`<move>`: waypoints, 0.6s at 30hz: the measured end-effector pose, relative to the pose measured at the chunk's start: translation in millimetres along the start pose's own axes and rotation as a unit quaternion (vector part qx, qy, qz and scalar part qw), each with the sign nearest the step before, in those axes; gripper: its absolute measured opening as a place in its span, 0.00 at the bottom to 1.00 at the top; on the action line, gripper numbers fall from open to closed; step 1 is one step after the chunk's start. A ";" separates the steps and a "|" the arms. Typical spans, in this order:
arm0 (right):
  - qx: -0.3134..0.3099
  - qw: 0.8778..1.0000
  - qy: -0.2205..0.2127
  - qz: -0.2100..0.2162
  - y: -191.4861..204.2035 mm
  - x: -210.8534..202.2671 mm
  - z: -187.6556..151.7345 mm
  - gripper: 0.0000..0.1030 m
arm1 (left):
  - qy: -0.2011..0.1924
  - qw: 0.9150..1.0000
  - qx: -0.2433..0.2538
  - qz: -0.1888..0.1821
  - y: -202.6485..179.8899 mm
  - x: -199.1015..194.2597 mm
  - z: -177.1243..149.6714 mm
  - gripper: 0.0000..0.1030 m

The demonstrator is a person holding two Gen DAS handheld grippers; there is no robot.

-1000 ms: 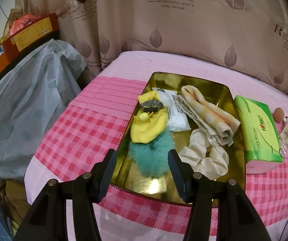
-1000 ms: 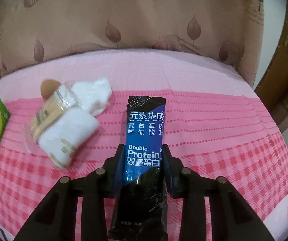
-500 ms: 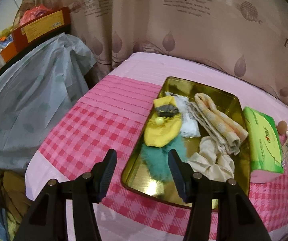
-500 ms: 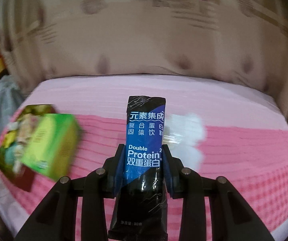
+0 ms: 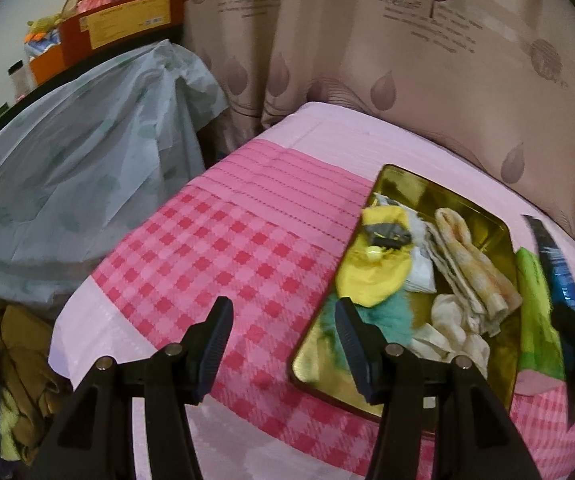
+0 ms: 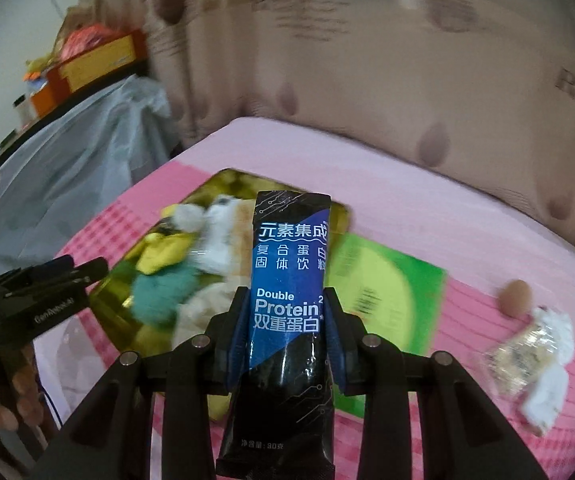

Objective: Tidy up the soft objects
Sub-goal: 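Carry the protein sachet into the gold tin and open the right tool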

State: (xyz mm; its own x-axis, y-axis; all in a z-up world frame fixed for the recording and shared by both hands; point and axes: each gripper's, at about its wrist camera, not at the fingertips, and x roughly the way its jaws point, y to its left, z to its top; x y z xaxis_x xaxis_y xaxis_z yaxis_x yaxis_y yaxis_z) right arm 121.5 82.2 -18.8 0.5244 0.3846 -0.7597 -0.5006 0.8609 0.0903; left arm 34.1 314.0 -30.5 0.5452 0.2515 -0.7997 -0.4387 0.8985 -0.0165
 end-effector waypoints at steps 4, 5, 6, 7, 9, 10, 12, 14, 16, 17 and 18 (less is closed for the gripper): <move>0.000 1.000 0.009 0.017 19.7 15.1 6.2 0.31 | 0.001 1.000 -0.008 0.011 3.8 1.2 0.9 0.53; -0.001 1.000 0.011 0.021 24.7 19.6 7.4 0.31 | 0.001 1.000 -0.010 0.013 4.9 1.6 1.1 0.53; -0.004 1.000 0.013 0.021 28.2 23.0 7.6 0.31 | 0.002 1.000 -0.014 0.014 6.4 2.4 1.1 0.53; -0.005 1.000 0.015 0.021 31.6 26.7 7.6 0.31 | 0.004 1.000 -0.018 0.016 8.0 3.1 1.3 0.53; -0.013 0.999 0.019 0.024 41.5 35.2 6.9 0.31 | 0.006 0.999 -0.026 0.018 11.4 4.1 1.8 0.53; -0.016 0.999 0.021 0.024 44.4 38.1 6.4 0.31 | 0.007 0.999 -0.030 0.018 13.1 4.6 1.9 0.53; -0.018 0.999 0.026 0.024 49.1 44.6 5.4 0.32 | 0.012 0.999 -0.035 0.017 14.9 6.2 1.9 0.53; -0.017 0.999 0.034 0.025 50.9 52.2 2.5 0.35 | 0.016 0.999 -0.037 0.016 15.5 7.6 1.7 0.53; -0.015 0.999 0.037 0.027 49.7 55.2 0.0 0.37 | 0.016 0.999 -0.034 0.016 14.9 7.8 1.1 0.53; -0.014 0.999 0.035 0.030 48.8 54.3 -0.4 0.39 | 0.016 0.999 -0.032 0.016 14.5 8.0 1.1 0.53; -0.012 0.999 0.033 0.038 47.1 50.3 -0.7 0.42 | 0.015 0.999 -0.029 0.018 13.7 8.1 1.1 0.53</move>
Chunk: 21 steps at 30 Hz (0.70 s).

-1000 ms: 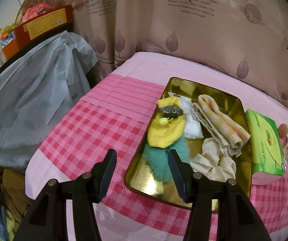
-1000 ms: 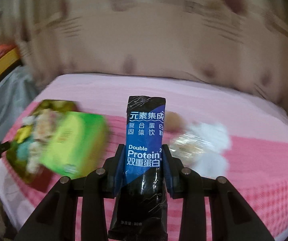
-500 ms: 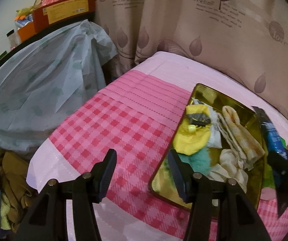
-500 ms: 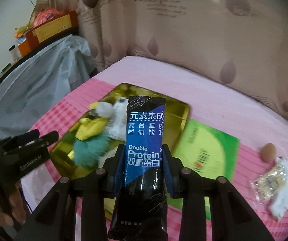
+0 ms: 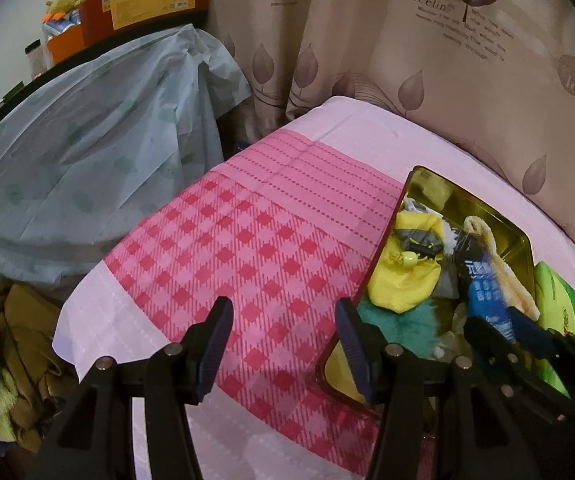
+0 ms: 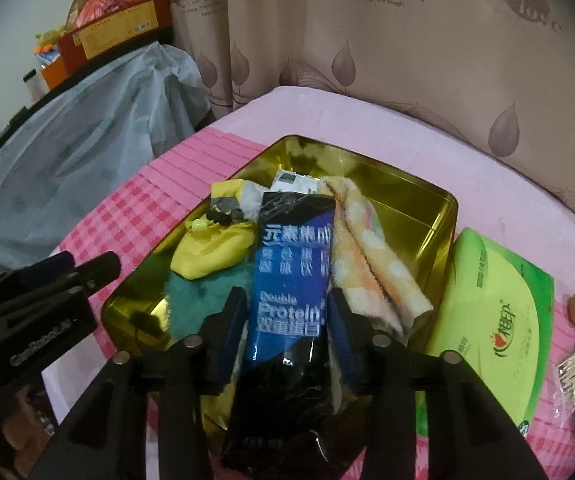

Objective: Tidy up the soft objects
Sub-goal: 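Carry the protein sachet into the gold tin and open the right tool, then grasp the white cloth packet with the right tool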

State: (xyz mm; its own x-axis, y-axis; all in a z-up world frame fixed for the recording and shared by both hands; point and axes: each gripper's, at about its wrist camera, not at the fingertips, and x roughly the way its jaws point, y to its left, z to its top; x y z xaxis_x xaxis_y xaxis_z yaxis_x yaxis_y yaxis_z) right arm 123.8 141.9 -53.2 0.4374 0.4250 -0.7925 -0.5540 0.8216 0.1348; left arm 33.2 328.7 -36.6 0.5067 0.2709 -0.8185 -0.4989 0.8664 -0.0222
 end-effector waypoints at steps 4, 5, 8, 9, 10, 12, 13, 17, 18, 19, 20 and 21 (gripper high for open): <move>-0.002 1.000 -0.029 0.005 -8.1 -30.6 -0.7 0.57 | 0.000 1.000 0.005 0.003 -1.4 0.9 -0.5 0.53; -0.001 0.999 -0.037 0.005 -11.9 -39.3 -1.5 0.58 | 0.000 1.000 0.004 0.004 -1.1 0.9 -0.7 0.53; 0.002 0.998 -0.062 -0.016 -33.0 -72.0 -8.8 0.58 | 0.000 1.000 0.003 0.004 -0.5 1.3 -0.4 0.53; 0.007 0.997 -0.067 -0.027 -42.8 -81.5 -12.6 0.59 | -0.001 1.000 0.004 0.005 -0.5 1.0 -0.5 0.53; 0.017 0.996 -0.074 -0.046 -59.4 -93.4 -19.2 0.60 | -0.001 1.000 0.005 0.005 -0.3 1.2 -0.4 0.53; 0.035 0.993 -0.077 -0.081 -86.2 -107.1 -28.7 0.64 | -0.003 1.000 0.007 0.007 -0.4 0.5 -0.6 0.53; 0.050 0.991 -0.076 -0.100 -103.7 -114.1 -35.8 0.64 | -0.003 1.000 0.009 0.007 -0.9 -0.1 -0.7 0.53; 0.120 0.974 -0.060 -0.183 -180.0 -133.8 -69.4 0.64 | -0.006 1.000 0.011 0.010 -3.1 -1.4 -1.6 0.53; 0.134 0.969 -0.054 -0.200 -195.5 -136.0 -77.7 0.65 | -0.006 1.000 0.011 0.010 -3.6 -1.7 -1.7 0.53; 0.155 0.963 -0.048 -0.217 -216.1 -138.8 -88.8 0.65 | -0.006 1.000 0.011 0.009 -3.6 -1.5 -1.8 0.53; 0.167 0.959 -0.042 -0.227 -229.2 -139.5 -96.7 0.65 | -0.007 1.000 0.012 0.010 -4.5 -1.9 -2.0 0.53; 0.181 0.955 -0.035 -0.234 -241.6 -139.9 -104.2 0.65 | -0.007 1.000 0.013 0.010 -5.3 -2.0 -2.2 0.53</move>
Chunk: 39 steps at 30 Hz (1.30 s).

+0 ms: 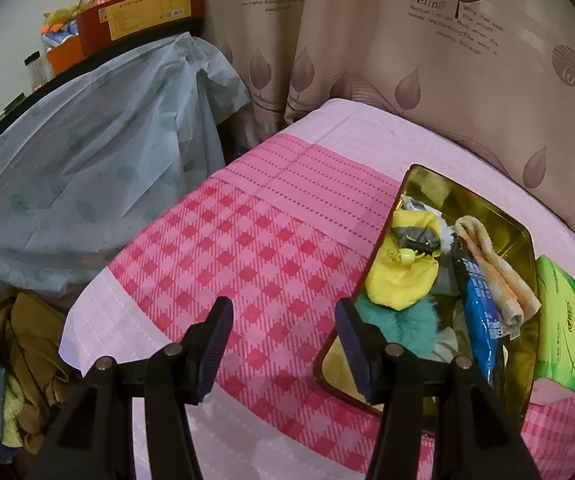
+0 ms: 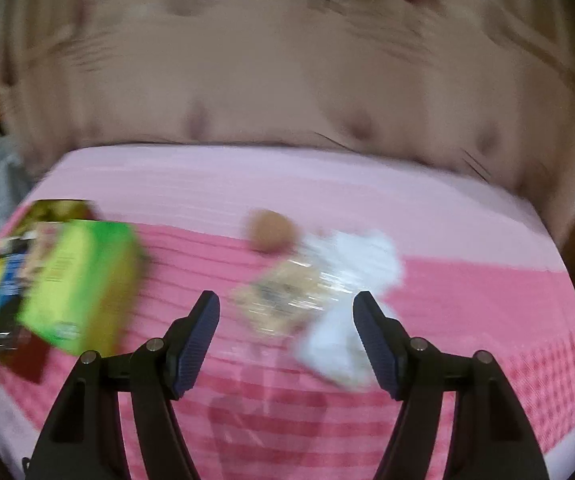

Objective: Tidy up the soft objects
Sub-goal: 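Grasp the white cloth packet with the right tool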

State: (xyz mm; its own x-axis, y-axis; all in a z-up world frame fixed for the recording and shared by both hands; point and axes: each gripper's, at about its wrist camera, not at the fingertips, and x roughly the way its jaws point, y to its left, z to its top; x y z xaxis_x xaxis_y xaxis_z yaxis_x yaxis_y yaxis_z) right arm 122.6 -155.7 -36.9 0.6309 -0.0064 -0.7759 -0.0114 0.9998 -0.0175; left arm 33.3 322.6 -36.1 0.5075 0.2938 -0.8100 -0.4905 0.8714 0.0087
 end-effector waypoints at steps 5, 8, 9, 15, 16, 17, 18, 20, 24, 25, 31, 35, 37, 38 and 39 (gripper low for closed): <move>0.045 0.998 0.040 -0.011 -39.0 29.9 -15.5 0.65 | -0.007 1.000 0.006 0.003 -4.2 -2.2 -1.4 0.53; 0.061 0.997 0.047 -0.001 -44.8 43.7 -17.9 0.65 | -0.012 1.000 0.011 0.008 -7.5 -3.5 -1.9 0.53; 0.065 0.997 0.049 0.002 -45.4 48.2 -17.7 0.65 | -0.015 1.000 0.013 0.007 -8.4 -4.6 -2.1 0.53; 0.092 0.994 0.063 0.011 -48.9 78.8 -19.5 0.64 | -0.037 0.998 0.048 0.002 -26.4 -20.9 -5.0 0.53; 0.096 0.993 0.065 0.017 -51.0 81.7 -20.5 0.62 | -0.043 0.997 0.057 0.001 -32.4 -26.3 -5.7 0.53; 0.096 0.993 0.068 0.020 -52.7 84.8 -22.3 0.54 | -0.048 0.997 0.065 -0.005 -38.9 -31.7 -7.0 0.53; 0.090 0.994 0.061 0.017 -54.0 84.4 -23.6 0.48 | -0.050 0.996 0.070 -0.010 -43.4 -34.7 -7.8 0.53; 0.080 0.995 0.053 0.016 -58.7 82.3 -25.4 0.40 | -0.049 0.995 0.083 -0.029 -58.6 -41.9 -9.9 0.53; 0.082 0.995 0.050 0.014 -78.3 79.3 -30.4 0.31 | -0.051 0.988 0.129 -0.074 -102.0 -57.9 -15.6 0.53; 0.082 0.995 0.049 0.011 -84.0 78.9 -31.2 0.31 | -0.053 0.984 0.145 -0.091 -116.5 -63.2 -17.6 0.53; 0.091 0.995 0.042 -0.015 -125.3 70.9 -45.2 0.28 | -0.040 0.953 0.240 -0.181 -201.9 -83.0 -37.0 0.57; 0.118 0.992 0.036 -0.011 -156.4 69.0 -54.8 0.28 | -0.014 0.924 0.301 -0.235 -261.4 -85.9 -56.3 0.61; 0.118 0.993 0.031 -0.004 -162.5 68.6 -57.2 0.28 | 0.009 0.909 0.330 -0.256 -293.1 -81.3 -66.8 0.63; 0.113 0.993 0.026 -0.004 -162.2 68.2 -58.4 0.28 | 0.019 0.902 0.341 -0.264 -305.3 -79.2 -70.7 0.64; 0.105 0.994 0.021 -0.008 -160.1 68.3 -59.4 0.29 | 0.031 0.894 0.355 -0.273 -318.7 -76.4 -75.5 0.65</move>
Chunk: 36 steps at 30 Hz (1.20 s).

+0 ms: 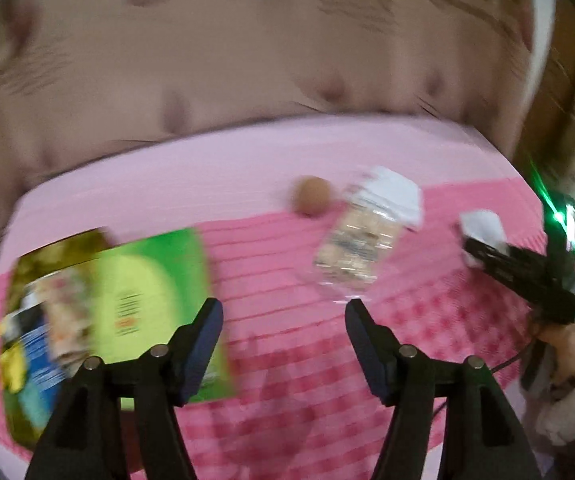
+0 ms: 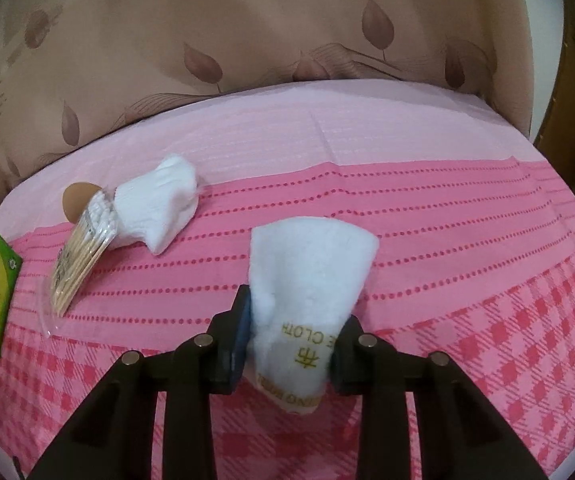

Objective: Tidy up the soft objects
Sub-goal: 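Grasp the white cloth packet with the right tool, then grasp the cotton-swab packet with the left tool while the right tool holds the cloth packet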

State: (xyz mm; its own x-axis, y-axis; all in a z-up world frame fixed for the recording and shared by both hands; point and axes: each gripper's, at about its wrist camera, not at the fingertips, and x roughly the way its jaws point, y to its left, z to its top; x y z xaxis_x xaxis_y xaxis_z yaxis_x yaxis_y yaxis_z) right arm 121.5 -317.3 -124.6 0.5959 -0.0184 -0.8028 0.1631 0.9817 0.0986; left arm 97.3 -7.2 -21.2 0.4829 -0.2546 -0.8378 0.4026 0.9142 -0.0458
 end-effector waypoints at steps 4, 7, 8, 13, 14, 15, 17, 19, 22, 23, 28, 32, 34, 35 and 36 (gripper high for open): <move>-0.012 1.000 -0.002 -0.005 5.4 1.3 0.4 0.30 | 0.038 0.998 0.054 -0.011 -39.8 38.3 17.8 0.66; -0.009 1.000 -0.001 0.003 3.1 1.7 0.2 0.33 | 0.054 0.996 0.076 -0.011 -55.9 64.1 29.0 0.66; -0.008 1.000 -0.001 0.004 2.7 1.8 0.2 0.33 | 0.059 0.995 0.079 -0.009 -60.1 72.0 32.3 0.66; -0.010 1.000 -0.001 0.007 3.8 1.7 -0.5 0.36 | 0.077 0.992 0.100 0.008 -75.1 107.8 43.8 0.66; -0.011 1.000 -0.001 0.008 3.5 1.3 -0.7 0.36 | 0.080 0.991 0.103 0.013 -76.6 113.2 45.1 0.66; -0.011 1.000 0.000 0.008 3.7 1.3 -0.7 0.37 | 0.083 0.991 0.105 0.018 -77.4 118.7 46.3 0.66; -0.012 1.000 0.000 0.009 4.1 1.9 -0.6 0.38 | 0.088 0.990 0.105 0.023 -77.9 129.3 48.9 0.66; -0.016 1.000 0.001 0.007 5.9 3.0 -0.2 0.39 | 0.085 0.991 0.101 0.029 -77.1 135.5 51.6 0.68; -0.026 1.000 0.002 0.000 10.1 4.2 -0.8 0.41 | 0.080 0.992 0.095 0.027 -75.0 140.8 57.7 0.68; -0.027 1.000 0.003 -0.001 10.8 4.6 -0.9 0.41 | 0.077 0.993 0.091 0.025 -74.9 142.1 59.7 0.68; -0.024 1.000 0.002 0.003 10.1 5.7 -1.8 0.42 | 0.069 0.995 0.064 0.036 -67.6 141.6 63.6 0.41; -0.024 1.000 0.002 0.004 10.0 6.2 -2.3 0.42 | 0.070 0.996 0.053 0.026 -64.2 132.8 63.1 0.26; -0.024 1.000 0.002 0.004 11.2 6.7 -2.2 0.42 | 0.069 0.996 0.054 0.027 -65.2 129.0 61.7 0.24; -0.024 1.000 0.002 0.004 11.1 6.9 -2.2 0.42 | 0.067 0.996 0.054 0.027 -68.1 124.9 59.5 0.24; -0.024 1.000 0.002 0.003 11.1 7.0 -2.1 0.42 | 0.066 0.996 0.054 0.026 -69.9 121.8 57.2 0.24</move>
State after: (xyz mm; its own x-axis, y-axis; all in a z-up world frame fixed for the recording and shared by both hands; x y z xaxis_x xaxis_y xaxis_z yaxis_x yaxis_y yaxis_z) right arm 125.8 -306.1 -130.4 0.5937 -0.0108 -0.8046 0.1209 0.9898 0.0758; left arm 172.5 -120.2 -89.0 0.4018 -0.1573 -0.9021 0.4635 0.8846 0.0522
